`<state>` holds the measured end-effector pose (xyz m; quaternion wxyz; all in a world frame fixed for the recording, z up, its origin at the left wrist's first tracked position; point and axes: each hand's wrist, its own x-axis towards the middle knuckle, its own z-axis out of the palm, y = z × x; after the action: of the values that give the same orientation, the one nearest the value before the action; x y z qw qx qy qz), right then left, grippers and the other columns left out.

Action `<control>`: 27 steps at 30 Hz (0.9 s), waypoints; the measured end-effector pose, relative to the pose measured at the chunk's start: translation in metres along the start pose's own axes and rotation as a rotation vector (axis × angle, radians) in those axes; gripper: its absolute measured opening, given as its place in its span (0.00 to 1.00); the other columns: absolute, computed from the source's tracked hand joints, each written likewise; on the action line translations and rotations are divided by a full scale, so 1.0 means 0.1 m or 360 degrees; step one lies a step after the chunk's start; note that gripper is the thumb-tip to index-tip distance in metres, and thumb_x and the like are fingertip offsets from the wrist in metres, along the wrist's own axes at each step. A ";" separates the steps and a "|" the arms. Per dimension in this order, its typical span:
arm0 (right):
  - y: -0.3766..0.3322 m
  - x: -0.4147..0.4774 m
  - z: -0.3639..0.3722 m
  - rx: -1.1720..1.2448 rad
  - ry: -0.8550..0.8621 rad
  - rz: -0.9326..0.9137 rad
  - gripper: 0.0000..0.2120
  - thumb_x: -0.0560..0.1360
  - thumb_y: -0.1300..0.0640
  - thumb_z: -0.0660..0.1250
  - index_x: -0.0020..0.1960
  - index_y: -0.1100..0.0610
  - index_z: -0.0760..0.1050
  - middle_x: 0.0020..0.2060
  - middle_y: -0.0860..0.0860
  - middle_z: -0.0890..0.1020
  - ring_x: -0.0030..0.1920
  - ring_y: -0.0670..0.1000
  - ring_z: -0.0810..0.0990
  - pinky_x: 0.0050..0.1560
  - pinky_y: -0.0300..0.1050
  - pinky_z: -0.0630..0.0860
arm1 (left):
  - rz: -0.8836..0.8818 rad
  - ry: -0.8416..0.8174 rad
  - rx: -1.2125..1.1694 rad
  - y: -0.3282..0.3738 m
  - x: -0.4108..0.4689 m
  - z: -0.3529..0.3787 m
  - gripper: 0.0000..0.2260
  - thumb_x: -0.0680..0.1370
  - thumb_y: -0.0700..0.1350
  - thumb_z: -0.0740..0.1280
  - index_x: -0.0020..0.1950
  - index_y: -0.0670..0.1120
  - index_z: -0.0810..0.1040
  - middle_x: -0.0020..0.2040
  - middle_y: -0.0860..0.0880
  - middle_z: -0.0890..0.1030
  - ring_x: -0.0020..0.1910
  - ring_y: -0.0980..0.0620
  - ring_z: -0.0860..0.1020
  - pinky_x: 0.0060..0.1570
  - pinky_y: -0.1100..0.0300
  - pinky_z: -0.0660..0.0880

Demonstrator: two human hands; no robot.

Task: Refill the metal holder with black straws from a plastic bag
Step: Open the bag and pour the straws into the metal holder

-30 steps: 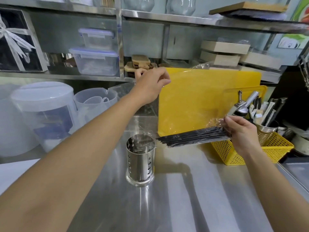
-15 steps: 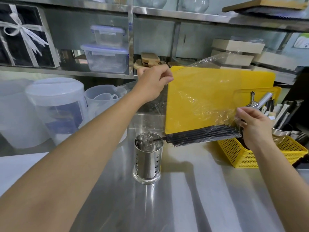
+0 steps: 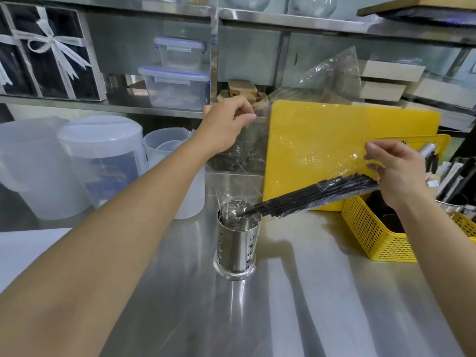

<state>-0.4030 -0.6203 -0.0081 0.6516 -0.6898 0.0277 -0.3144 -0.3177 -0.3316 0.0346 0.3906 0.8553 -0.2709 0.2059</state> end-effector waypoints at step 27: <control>-0.52 0.35 0.87 -0.0631 -0.0501 -0.0328 0.01 0.72 0.58 0.69 0.41 0.54 0.78 0.35 0.48 0.78 0.36 0.43 0.77 0.40 0.37 0.74 | -0.0485 0.0084 -0.0577 -0.77 -0.47 -0.20 0.09 0.80 0.39 0.57 0.41 0.48 0.71 0.36 0.48 0.78 0.28 0.61 0.79 0.38 0.63 0.78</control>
<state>-0.3537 -0.5512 0.0573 0.4646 -0.8435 -0.0831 -0.2564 -0.3088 -0.2592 -0.0223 0.5713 0.7965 -0.1610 0.1148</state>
